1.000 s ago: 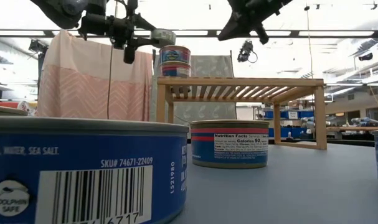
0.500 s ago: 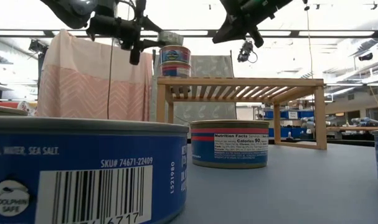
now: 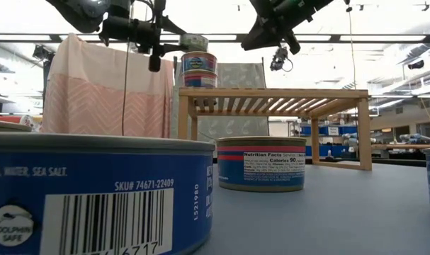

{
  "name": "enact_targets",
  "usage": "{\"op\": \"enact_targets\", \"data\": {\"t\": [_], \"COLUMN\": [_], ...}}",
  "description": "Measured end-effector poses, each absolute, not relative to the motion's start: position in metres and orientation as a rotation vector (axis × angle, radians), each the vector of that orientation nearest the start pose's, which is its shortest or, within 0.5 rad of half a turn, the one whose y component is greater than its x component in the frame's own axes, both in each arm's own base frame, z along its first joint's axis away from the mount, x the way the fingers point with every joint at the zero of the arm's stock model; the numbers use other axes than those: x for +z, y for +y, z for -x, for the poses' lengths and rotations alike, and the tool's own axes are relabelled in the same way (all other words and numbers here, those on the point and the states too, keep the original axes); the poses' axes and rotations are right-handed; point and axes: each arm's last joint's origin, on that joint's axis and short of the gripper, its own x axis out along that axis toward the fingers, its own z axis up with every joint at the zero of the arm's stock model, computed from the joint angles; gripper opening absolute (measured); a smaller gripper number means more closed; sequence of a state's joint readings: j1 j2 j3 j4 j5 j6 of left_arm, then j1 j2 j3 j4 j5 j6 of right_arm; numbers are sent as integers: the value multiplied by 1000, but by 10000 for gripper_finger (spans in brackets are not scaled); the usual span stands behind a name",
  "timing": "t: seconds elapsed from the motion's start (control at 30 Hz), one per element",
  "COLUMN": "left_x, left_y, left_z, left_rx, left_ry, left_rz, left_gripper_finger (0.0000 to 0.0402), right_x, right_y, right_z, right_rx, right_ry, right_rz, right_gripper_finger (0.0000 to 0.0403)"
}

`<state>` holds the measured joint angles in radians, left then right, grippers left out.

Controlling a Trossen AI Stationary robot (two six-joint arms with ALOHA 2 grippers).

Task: Stack canned seafood by type on shelf
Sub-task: Stack the green tuna can on top of the other green tuna cans on the shelf

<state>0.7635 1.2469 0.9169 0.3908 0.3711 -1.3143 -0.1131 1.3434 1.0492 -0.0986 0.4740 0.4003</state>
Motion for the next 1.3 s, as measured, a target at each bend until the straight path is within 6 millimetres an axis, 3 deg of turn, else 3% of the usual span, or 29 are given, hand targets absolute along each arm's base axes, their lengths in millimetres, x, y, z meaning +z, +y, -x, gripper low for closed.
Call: {"op": "enact_targets", "data": {"t": [0.8, 1.3], "left_x": [336, 339], "left_y": [184, 185], "left_z": [-215, -214], "left_rx": [298, 321], "left_ry": [-286, -337], "left_rz": [1209, 1194], "left_gripper_finger": [159, 159], "right_x": [315, 316], "right_y": [-46, -46], "right_z": [-297, -298], "right_rx": [-594, -586], "right_ry": [248, 234], "right_rz": [-289, -292], "right_gripper_finger": [128, 130]}}
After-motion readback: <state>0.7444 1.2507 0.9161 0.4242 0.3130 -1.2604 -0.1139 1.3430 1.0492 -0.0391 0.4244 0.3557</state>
